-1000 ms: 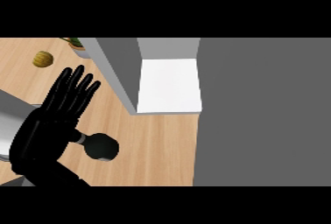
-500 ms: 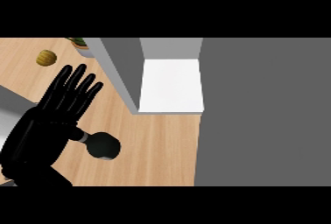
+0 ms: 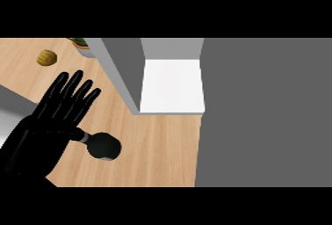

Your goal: Pick up the wine, place it into the cabinet and close the cabinet

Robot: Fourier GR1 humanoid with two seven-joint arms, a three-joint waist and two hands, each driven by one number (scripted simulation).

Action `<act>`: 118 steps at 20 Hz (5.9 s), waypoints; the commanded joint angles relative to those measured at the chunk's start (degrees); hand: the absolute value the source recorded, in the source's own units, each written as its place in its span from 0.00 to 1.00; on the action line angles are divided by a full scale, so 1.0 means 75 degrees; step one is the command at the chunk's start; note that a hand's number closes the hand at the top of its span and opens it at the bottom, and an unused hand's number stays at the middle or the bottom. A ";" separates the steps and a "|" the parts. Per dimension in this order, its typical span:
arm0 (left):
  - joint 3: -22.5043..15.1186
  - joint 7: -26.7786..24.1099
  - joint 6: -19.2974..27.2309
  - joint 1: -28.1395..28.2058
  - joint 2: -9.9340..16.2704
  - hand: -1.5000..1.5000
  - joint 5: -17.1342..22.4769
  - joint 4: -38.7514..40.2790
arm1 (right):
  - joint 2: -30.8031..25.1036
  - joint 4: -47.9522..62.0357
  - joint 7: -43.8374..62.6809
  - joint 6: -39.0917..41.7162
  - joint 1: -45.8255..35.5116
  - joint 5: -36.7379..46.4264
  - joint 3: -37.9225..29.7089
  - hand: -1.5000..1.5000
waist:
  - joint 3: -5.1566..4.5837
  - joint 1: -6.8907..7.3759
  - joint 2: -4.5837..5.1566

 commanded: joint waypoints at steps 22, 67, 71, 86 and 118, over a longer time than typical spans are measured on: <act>0.0783 -0.1197 -0.1002 0.1113 0.0164 0.00 -0.0774 0.0945 | 0.0404 -0.0228 0.0501 0.0074 -0.0306 0.0314 0.0020 0.00 | -0.0001 0.0005 0.0004; 0.1690 -0.6380 -0.2807 -0.0714 0.0989 0.00 -0.3511 0.9039 | 0.0772 -0.0685 0.0669 0.0299 0.0051 0.0609 0.0258 0.00 | -0.0002 -0.0041 0.0007; 0.1562 -0.6506 -0.2927 -0.0491 0.1065 0.00 -0.3611 0.9055 | 0.0684 -0.0318 0.0706 0.0275 -0.0485 0.0445 0.0100 0.00 | 0.0000 -0.0004 0.0005; 0.1704 -0.8435 -0.3127 -0.2205 0.1070 0.00 -0.3937 1.2778 | 0.0505 -0.0034 0.0653 0.0366 -0.0791 0.0343 -0.0318 0.00 | -0.0011 -0.0098 0.0042; 0.1894 -1.0218 -0.1743 -0.0728 0.0414 1.00 -0.3374 1.2937 | 0.0658 0.0186 -0.0009 0.0632 -0.0043 0.0453 -0.0295 0.00 | 0.0002 0.0021 0.0001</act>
